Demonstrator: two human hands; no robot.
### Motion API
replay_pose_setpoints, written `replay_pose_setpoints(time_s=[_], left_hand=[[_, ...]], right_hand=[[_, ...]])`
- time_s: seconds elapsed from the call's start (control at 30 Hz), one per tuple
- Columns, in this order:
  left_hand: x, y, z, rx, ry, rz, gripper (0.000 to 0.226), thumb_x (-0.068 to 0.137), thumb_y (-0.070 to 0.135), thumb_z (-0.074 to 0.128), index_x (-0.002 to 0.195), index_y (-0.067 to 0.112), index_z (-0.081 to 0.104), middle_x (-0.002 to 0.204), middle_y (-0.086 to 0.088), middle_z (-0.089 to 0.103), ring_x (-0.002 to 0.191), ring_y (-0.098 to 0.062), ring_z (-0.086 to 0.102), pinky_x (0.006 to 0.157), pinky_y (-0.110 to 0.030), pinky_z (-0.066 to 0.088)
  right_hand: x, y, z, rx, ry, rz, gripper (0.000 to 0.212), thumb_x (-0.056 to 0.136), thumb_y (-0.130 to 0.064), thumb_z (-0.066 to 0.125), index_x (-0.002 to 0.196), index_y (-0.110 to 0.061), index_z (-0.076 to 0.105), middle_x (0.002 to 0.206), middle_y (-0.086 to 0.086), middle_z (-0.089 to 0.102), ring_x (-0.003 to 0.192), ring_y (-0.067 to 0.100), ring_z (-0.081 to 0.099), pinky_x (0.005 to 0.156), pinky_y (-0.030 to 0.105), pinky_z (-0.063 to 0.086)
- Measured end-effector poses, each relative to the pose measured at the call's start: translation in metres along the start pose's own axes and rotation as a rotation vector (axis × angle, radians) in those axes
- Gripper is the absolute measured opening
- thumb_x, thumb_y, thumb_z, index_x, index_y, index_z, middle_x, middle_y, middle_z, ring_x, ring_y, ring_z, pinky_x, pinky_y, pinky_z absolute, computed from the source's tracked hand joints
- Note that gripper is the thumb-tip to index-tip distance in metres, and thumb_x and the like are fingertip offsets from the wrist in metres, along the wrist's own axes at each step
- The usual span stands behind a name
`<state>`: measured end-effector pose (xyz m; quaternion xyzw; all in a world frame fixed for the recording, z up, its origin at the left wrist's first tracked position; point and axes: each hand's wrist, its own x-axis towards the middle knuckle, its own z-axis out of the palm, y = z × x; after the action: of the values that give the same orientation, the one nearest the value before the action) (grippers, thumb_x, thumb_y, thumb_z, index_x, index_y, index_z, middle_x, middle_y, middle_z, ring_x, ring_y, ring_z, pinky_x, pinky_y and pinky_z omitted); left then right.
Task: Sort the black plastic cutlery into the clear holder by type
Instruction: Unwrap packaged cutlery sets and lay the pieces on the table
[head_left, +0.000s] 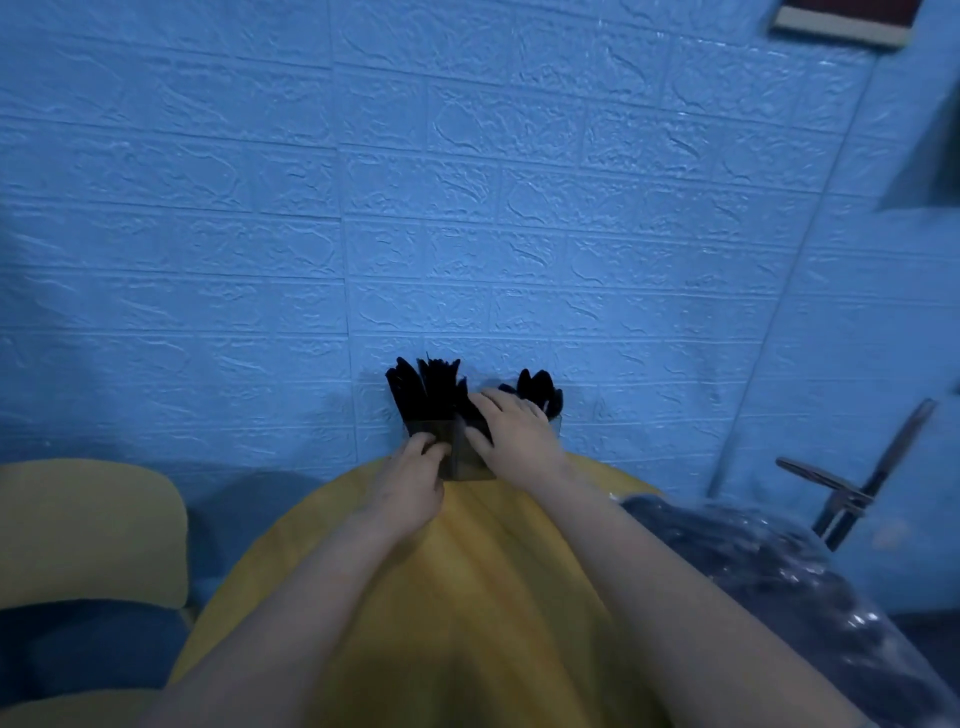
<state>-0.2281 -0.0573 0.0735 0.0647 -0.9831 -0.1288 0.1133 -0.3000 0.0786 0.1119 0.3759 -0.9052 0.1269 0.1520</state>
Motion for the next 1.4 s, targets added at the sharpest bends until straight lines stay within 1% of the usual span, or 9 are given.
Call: replay_pose_setpoints(time_s=[0.3,0.5,0.63,0.77,0.97,1.13,1.23,1.3,1.4], left_hand=[[-0.099,0.095,0.045,-0.309,-0.081,0.376,0.039,0.094,0.026,0.049,0.130,0.016,0.053,0.128,-0.001,0.050,0.121,-0.015,0.048,0.103,-0.019,0.031],[-0.146,0.177,0.049,-0.538,-0.100,0.583,0.019,0.089,0.033,0.063,0.102,0.021,0.070,0.110,0.007,0.049,0.107,-0.007,0.049,0.098,-0.029,0.039],[-0.169,0.208,0.055,-0.272,-0.282,0.635,0.053,0.077,0.053,0.070,0.124,0.034,0.053,0.144,0.007,0.028,0.133,-0.010,0.027,0.109,-0.030,0.030],[-0.181,0.223,0.059,-0.003,-0.217,0.687,0.047,0.089,0.034,0.059,0.134,0.030,0.043,0.151,0.002,0.021,0.139,-0.018,0.021,0.110,-0.034,0.029],[-0.181,0.226,0.043,-0.069,-0.050,0.612,0.038,0.095,0.018,0.047,0.131,0.027,0.041,0.139,0.011,0.038,0.112,-0.019,0.052,0.076,-0.029,0.038],[-0.175,0.215,0.033,-0.086,0.007,0.784,0.048,0.086,0.008,0.052,0.118,0.039,0.034,0.141,0.011,0.026,0.100,-0.029,0.061,0.068,-0.038,0.052],[-0.177,0.216,0.026,0.006,-0.053,0.754,0.031,0.091,0.023,0.047,0.120,0.031,0.054,0.146,0.009,0.037,0.117,-0.023,0.052,0.074,-0.030,0.041],[-0.177,0.221,0.022,0.090,-0.040,0.693,0.042,0.092,0.006,0.048,0.127,0.029,0.055,0.151,0.011,0.028,0.117,-0.020,0.051,0.067,-0.027,0.035],[-0.173,0.225,0.018,0.074,0.003,0.621,0.055,0.095,0.002,0.043,0.142,0.030,0.040,0.152,0.012,0.024,0.123,-0.015,0.047,0.072,-0.031,0.049]], right_hand=[[-0.183,0.080,-0.056,-0.085,-0.189,0.095,0.031,0.096,-0.034,0.048,0.117,-0.018,0.064,0.136,-0.002,0.049,0.121,0.020,0.051,0.097,0.030,0.039],[-0.276,0.112,-0.085,-0.096,-0.161,0.184,0.041,0.093,-0.045,0.051,0.123,-0.018,0.062,0.135,0.000,0.052,0.125,0.018,0.047,0.106,0.028,0.031],[-0.308,0.114,-0.090,-0.060,-0.225,0.180,0.063,0.088,-0.059,0.048,0.137,-0.019,0.049,0.143,0.000,0.045,0.132,0.017,0.040,0.110,0.027,0.024],[-0.330,0.120,-0.092,-0.023,-0.267,0.151,0.099,0.066,-0.090,0.021,0.143,-0.030,0.040,0.150,-0.006,0.035,0.141,0.013,0.025,0.116,0.030,0.010],[-0.346,0.114,-0.122,0.200,-0.168,0.181,0.066,0.076,-0.053,0.069,0.135,-0.028,0.051,0.145,-0.012,0.040,0.135,0.006,0.032,0.109,0.015,0.018],[-0.373,0.092,-0.124,-0.056,0.469,0.019,0.025,0.093,-0.030,0.053,0.090,-0.011,0.068,0.084,0.000,0.064,0.076,0.021,0.061,0.066,0.023,0.042],[-0.387,0.068,-0.097,-0.169,0.408,-0.203,0.026,0.092,-0.024,0.049,0.075,-0.012,0.065,0.068,0.000,0.059,0.059,0.020,0.058,0.050,0.029,0.044],[-0.386,0.064,-0.076,-0.238,0.306,-0.220,0.027,0.090,-0.024,0.047,0.081,-0.011,0.069,0.078,0.001,0.065,0.070,0.020,0.064,0.060,0.030,0.049],[-0.369,0.070,-0.060,-0.348,0.164,-0.065,0.038,0.074,-0.029,0.072,0.107,-0.009,0.069,0.110,0.010,0.067,0.103,0.027,0.065,0.091,0.036,0.050]])
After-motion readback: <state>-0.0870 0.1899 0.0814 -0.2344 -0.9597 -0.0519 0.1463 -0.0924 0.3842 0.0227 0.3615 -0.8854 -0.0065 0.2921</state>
